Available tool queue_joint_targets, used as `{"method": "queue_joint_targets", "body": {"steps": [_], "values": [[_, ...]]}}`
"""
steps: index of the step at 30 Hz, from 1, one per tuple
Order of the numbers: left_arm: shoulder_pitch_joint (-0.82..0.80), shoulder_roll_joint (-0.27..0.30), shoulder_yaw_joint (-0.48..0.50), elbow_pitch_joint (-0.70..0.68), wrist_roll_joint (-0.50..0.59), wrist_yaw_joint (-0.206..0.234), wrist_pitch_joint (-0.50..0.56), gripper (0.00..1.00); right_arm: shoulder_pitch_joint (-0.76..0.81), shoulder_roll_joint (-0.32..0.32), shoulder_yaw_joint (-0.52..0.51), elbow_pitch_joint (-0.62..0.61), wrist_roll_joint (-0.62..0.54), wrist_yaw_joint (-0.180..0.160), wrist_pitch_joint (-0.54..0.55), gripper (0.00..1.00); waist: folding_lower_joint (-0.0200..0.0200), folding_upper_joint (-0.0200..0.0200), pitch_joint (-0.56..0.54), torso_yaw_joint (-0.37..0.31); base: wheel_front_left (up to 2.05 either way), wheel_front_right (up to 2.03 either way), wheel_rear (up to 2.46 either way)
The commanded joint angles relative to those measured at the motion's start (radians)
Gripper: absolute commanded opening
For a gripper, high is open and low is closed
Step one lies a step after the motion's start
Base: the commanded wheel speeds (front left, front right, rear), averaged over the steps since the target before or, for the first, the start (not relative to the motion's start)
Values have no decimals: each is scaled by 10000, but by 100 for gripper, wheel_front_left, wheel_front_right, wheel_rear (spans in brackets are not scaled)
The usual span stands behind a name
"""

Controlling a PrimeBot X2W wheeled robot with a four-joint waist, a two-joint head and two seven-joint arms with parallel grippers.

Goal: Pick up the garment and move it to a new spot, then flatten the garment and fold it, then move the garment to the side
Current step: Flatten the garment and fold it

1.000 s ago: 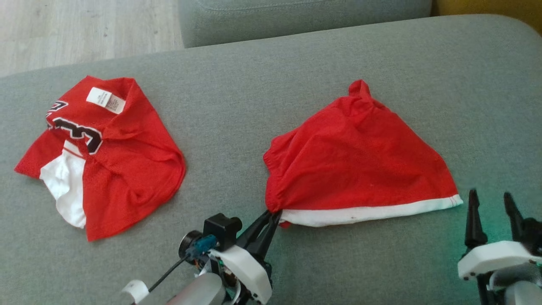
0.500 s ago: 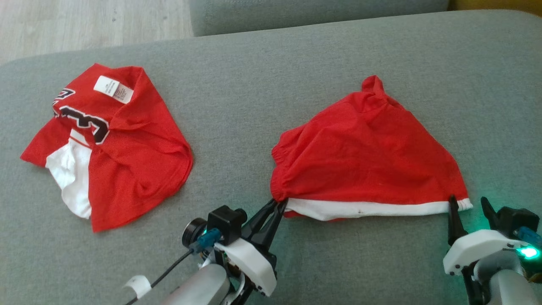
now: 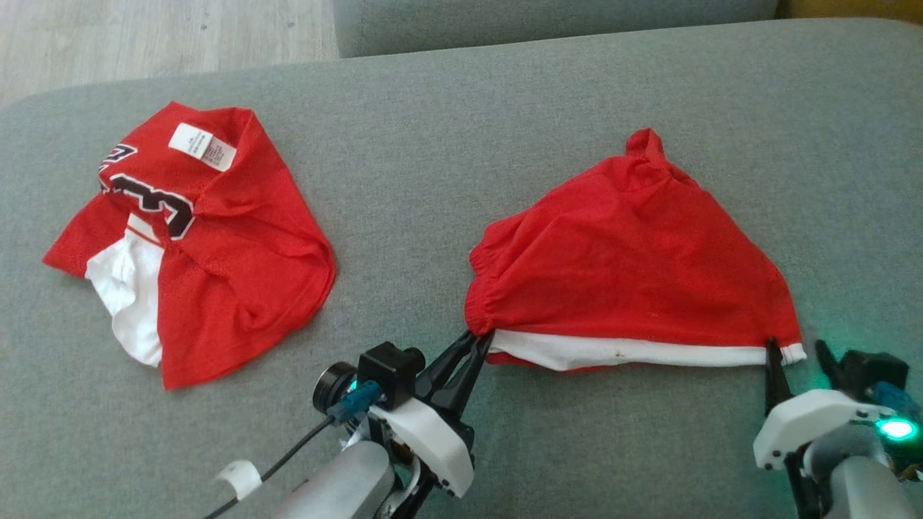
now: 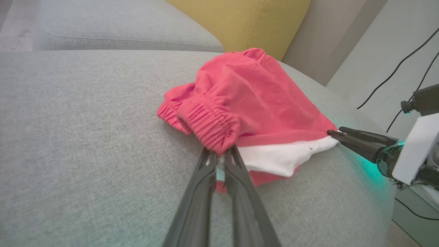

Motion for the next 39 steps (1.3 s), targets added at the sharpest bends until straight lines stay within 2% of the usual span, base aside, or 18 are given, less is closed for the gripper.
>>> {"method": "queue_joint_targets", "body": {"steps": [1,2,4,11,20,22,24,29,34,39], "values": [[-387,32,252,-221,52,70,-108,0,-112,-64,405,-99,-74,-7,117,61,0,0,-25,-19,0,0,0],[-370,47,256,-210,39,82,-113,0,-89,-64,466,-115,-74,-7,149,36,0,0,-50,-39,0,0,0],[-338,79,267,-190,11,102,-128,0,-42,-64,618,-156,-33,-7,208,0,0,0,-98,-84,0,0,0],[-288,276,283,-90,-8,248,-101,0,39,-64,1163,-699,445,-7,78,0,0,0,-581,-213,0,0,0],[-1247,1076,426,-397,249,238,502,0,-818,-64,1814,-2272,1690,-7,249,0,0,0,-1437,-319,0,0,0],[-2064,1455,623,-572,376,217,866,0,-1534,-64,2106,-2921,1808,-7,599,0,0,0,-1722,-360,0,0,0],[-2382,1575,705,-640,412,199,991,0,-1828,-64,2208,-3106,1877,-7,725,0,0,0,-1770,-367,0,0,0],[-4132,2066,1034,-668,566,-18,1699,0,-3664,-309,2779,-3574,2168,-7,1169,0,0,0,-1985,-389,0,0,0],[-5616,2206,1340,-418,577,-175,2035,0,-5358,-489,3009,-3533,2331,-7,1139,0,0,0,-2153,-355,0,0,0],[-6153,2250,1506,-419,474,-224,2084,0,-5811,-567,2984,-3709,1982,-7,1126,0,0,0,-2301,-248,0,0,0]]}}
